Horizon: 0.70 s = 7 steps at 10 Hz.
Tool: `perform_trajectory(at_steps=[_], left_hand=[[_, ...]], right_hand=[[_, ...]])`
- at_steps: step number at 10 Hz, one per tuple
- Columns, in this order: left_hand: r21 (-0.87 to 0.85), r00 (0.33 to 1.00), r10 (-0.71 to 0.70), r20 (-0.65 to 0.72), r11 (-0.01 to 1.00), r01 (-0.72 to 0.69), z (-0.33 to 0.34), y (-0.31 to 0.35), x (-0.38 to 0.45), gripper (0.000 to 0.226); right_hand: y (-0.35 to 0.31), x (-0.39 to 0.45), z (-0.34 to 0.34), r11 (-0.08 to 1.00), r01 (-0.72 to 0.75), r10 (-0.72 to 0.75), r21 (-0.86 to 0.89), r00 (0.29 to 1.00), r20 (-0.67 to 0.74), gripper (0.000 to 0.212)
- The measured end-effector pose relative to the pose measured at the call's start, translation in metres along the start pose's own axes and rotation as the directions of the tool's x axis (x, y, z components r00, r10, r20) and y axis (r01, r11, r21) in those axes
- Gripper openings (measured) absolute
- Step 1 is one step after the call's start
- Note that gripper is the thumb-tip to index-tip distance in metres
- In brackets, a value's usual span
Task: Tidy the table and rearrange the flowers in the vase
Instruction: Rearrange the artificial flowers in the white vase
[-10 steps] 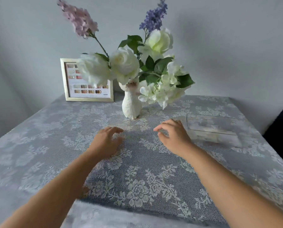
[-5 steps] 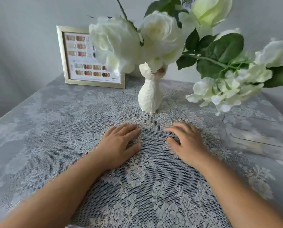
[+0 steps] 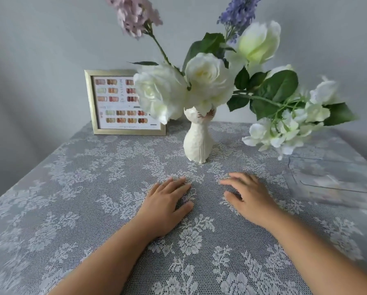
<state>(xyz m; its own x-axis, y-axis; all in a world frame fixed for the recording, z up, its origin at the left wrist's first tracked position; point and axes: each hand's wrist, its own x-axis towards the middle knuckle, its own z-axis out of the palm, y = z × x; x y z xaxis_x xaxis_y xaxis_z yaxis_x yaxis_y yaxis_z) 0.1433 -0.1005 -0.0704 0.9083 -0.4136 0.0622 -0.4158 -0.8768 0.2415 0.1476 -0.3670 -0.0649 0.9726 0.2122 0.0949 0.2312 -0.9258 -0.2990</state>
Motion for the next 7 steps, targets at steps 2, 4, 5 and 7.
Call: perform_trajectory(at_steps=[2,4,5,7], left_hand=[[-0.180,0.999,0.005,0.037,0.984,0.002,-0.017,0.005,-0.001,0.066],[-0.660,0.943,-0.119,-0.311,0.741,-0.125,-0.078,0.005,0.017,0.069],[-0.774,0.885,-0.212,-0.416,0.594,-0.221,-0.110,0.008,0.033,0.057],[-0.749,0.775,-0.194,-0.602,0.473,-0.463,-0.148,0.016,0.060,0.063]], right_hand=[[-0.011,-0.002,-0.032,0.969,-0.013,0.052,0.247,0.987,-0.151,0.037],[-0.041,-0.001,-0.090,0.687,0.047,0.414,0.725,0.794,-0.445,0.013],[-0.057,0.010,-0.101,0.611,0.040,0.516,0.791,0.737,-0.436,0.018],[-0.059,0.021,-0.110,0.649,-0.239,0.623,0.722,0.711,-0.324,0.032]])
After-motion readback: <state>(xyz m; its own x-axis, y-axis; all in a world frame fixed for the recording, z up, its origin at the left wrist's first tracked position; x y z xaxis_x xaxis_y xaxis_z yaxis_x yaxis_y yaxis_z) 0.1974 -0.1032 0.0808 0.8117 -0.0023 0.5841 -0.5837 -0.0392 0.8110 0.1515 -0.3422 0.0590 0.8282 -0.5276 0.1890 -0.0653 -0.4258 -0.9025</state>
